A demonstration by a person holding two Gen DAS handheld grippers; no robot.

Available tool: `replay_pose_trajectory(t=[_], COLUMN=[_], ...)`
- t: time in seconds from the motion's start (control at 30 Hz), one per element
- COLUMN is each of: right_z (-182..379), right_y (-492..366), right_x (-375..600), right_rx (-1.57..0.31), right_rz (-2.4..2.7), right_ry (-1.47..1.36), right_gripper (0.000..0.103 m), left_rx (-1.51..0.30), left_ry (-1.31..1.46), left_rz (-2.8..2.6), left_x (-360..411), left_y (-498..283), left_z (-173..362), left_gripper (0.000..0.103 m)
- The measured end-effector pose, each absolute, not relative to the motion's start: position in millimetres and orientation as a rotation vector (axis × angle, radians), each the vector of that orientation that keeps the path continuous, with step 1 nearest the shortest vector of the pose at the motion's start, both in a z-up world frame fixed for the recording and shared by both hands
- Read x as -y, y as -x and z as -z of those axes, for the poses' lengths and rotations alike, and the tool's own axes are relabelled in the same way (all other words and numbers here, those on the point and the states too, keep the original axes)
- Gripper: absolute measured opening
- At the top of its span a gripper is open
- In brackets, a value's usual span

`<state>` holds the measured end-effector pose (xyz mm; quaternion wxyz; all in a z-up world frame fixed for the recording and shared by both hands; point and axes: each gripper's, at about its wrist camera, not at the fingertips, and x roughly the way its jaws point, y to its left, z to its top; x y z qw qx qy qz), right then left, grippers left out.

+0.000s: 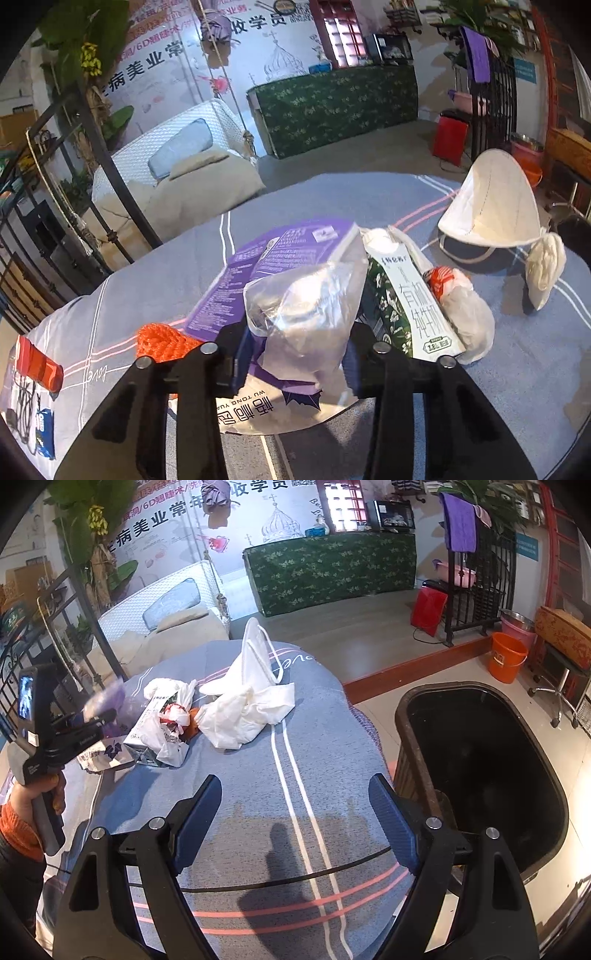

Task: Collect trash
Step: 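Grasp the purple-and-white snack bag with the left tool while the right tool grasps the tissue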

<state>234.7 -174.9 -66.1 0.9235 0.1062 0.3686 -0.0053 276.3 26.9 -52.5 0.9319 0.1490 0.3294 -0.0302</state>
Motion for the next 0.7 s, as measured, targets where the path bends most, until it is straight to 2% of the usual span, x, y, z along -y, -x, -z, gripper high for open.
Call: replay_pose_trajectory(t=[0.13,0.47,0.7], right_z=[67,67,75], right_y=[-240,-270,-311], right_x=[168,148,127], right_rx=[-0.755,-0.763,-0.812], right_rz=[-0.012,-0.076,-0.101], right_ry=[-0.195,-0.18,-0.141], right_gripper=[0.081,0.081,0.081], left_rx=[-0.62,-0.476,-0.453], left_ry=[-0.274,-0.101,-0.011], left_rz=[0.046,0.049,0.073], left_x=[-28,-40,-46], left_y=[-268,-239,-210], left_z=[39,-10,-18], left_gripper=[0.03,0.028,0.028])
